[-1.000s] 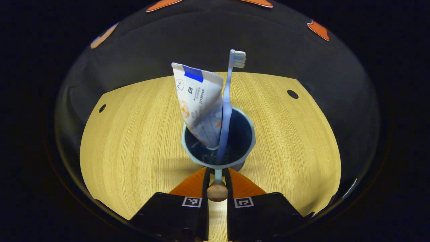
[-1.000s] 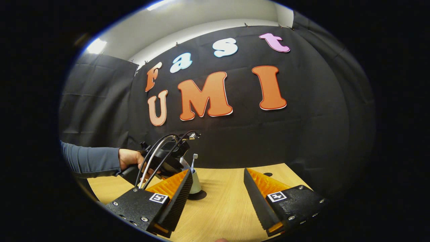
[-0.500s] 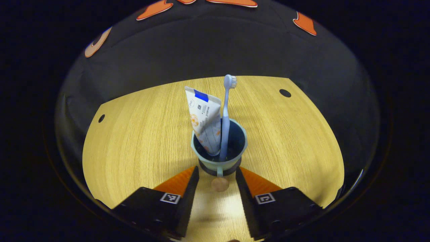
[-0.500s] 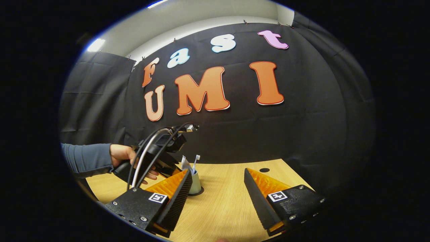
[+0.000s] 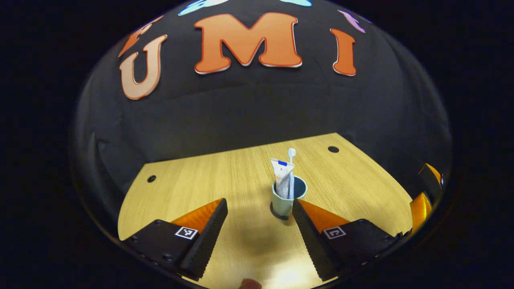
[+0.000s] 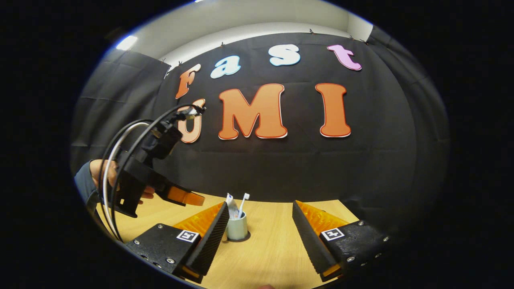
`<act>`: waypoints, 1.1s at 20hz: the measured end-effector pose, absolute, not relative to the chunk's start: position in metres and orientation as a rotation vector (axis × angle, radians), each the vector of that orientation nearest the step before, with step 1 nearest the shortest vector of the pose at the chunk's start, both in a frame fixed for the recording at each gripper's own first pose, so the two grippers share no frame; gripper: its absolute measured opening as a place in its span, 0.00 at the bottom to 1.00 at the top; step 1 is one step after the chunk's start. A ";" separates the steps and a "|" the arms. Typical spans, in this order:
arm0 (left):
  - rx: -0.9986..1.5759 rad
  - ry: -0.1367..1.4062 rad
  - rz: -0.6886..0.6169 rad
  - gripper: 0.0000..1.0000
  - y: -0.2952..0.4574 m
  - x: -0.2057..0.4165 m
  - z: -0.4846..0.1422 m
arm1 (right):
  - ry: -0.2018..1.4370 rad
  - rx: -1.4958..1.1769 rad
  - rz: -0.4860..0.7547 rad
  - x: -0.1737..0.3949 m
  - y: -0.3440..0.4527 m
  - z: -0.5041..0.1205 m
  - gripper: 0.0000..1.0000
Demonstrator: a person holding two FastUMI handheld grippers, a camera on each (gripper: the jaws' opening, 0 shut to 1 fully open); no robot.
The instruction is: Put the toothbrush and toothpaste on the desktop into the cup, then pick up the cup and place it on the coaster on the desktop.
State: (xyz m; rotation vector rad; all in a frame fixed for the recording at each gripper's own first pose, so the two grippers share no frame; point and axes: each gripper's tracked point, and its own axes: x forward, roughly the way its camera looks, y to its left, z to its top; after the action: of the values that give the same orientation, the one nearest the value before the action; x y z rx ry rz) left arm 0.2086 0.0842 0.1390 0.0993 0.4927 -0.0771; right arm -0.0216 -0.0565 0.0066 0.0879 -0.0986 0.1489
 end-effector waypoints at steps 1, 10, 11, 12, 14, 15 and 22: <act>0.104 0.425 -0.072 0.97 0.088 0.207 0.147 | -0.103 0.086 0.147 -0.020 -0.051 0.011 1.00; 0.096 -0.064 0.038 0.96 0.151 0.137 0.220 | -0.148 0.074 0.126 -0.016 -0.005 0.032 0.96; 0.078 -0.096 0.037 0.96 0.152 0.130 0.221 | -0.160 0.072 0.118 -0.017 -0.003 0.034 0.96; 0.057 -0.134 0.031 0.96 0.153 0.123 0.222 | -0.171 0.080 0.109 -0.016 -0.002 0.036 0.96; 0.032 -0.174 0.010 0.96 0.150 0.109 0.225 | -0.166 0.090 0.108 -0.017 0.006 0.034 0.96; 0.037 -0.180 0.016 0.96 0.152 0.103 0.225 | -0.163 0.085 0.113 -0.019 0.010 0.034 0.96; -0.025 -0.204 0.063 0.96 0.168 0.082 0.206 | -0.201 0.079 0.104 -0.050 0.018 0.044 0.96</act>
State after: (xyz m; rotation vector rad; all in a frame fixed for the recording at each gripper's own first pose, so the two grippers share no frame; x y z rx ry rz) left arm 0.0821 0.1680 0.2059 -0.0248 -0.2038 0.0635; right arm -0.0501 0.0185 0.0442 0.0787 -0.2012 0.1042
